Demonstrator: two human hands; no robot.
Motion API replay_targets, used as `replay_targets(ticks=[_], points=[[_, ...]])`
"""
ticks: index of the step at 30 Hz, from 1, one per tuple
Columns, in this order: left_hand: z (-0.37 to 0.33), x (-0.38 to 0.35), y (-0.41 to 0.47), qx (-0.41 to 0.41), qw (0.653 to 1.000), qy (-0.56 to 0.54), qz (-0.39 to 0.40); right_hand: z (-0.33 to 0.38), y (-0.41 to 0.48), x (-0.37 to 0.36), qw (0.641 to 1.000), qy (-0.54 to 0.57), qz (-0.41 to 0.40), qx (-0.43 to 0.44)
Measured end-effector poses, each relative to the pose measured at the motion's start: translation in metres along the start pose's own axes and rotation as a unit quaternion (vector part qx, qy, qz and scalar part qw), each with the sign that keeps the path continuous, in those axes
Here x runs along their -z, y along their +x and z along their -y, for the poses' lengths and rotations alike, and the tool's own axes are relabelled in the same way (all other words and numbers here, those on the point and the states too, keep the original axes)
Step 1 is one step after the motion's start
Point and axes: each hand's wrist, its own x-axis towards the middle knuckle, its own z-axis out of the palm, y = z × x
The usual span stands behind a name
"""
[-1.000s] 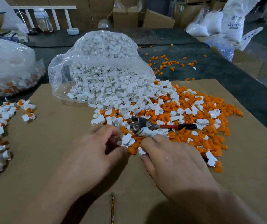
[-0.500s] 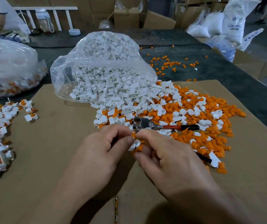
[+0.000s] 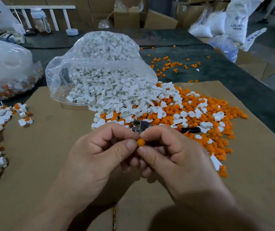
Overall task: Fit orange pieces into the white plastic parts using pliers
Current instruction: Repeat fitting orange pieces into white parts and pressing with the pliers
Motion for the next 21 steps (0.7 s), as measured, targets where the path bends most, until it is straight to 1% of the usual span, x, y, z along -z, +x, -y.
replay_targets(ticks=[2,4,9,12,14,16,18,21], points=[[-0.001,0.000,0.000,0.003,1.000,-0.008,0.004,-0.001,0.000,-0.001,1.000,0.015,0.010,-0.009],[-0.001,0.002,0.000,0.003,1.000,-0.001,0.006,-0.001,0.000,-0.001,1.000,0.006,0.008,-0.011],[0.001,0.005,0.000,-0.023,0.996,0.089,0.012,0.003,-0.001,0.000,0.998,-0.066,-0.010,0.015],[0.006,0.006,0.002,-0.013,0.983,0.177,-0.044,0.004,0.000,0.001,0.999,-0.036,-0.030,-0.006],[0.009,0.008,0.005,-0.019,0.958,0.277,-0.066,0.003,0.000,0.003,0.999,0.001,-0.030,-0.016],[0.010,0.007,0.008,-0.034,0.935,0.346,-0.068,0.002,0.000,0.005,0.999,0.043,-0.023,-0.011],[0.009,0.005,0.009,-0.051,0.922,0.378,-0.070,0.002,0.000,0.006,0.998,0.063,-0.008,-0.004],[0.002,-0.001,0.006,-0.090,0.927,0.358,-0.070,0.000,0.000,0.004,0.996,0.093,0.011,0.009]])
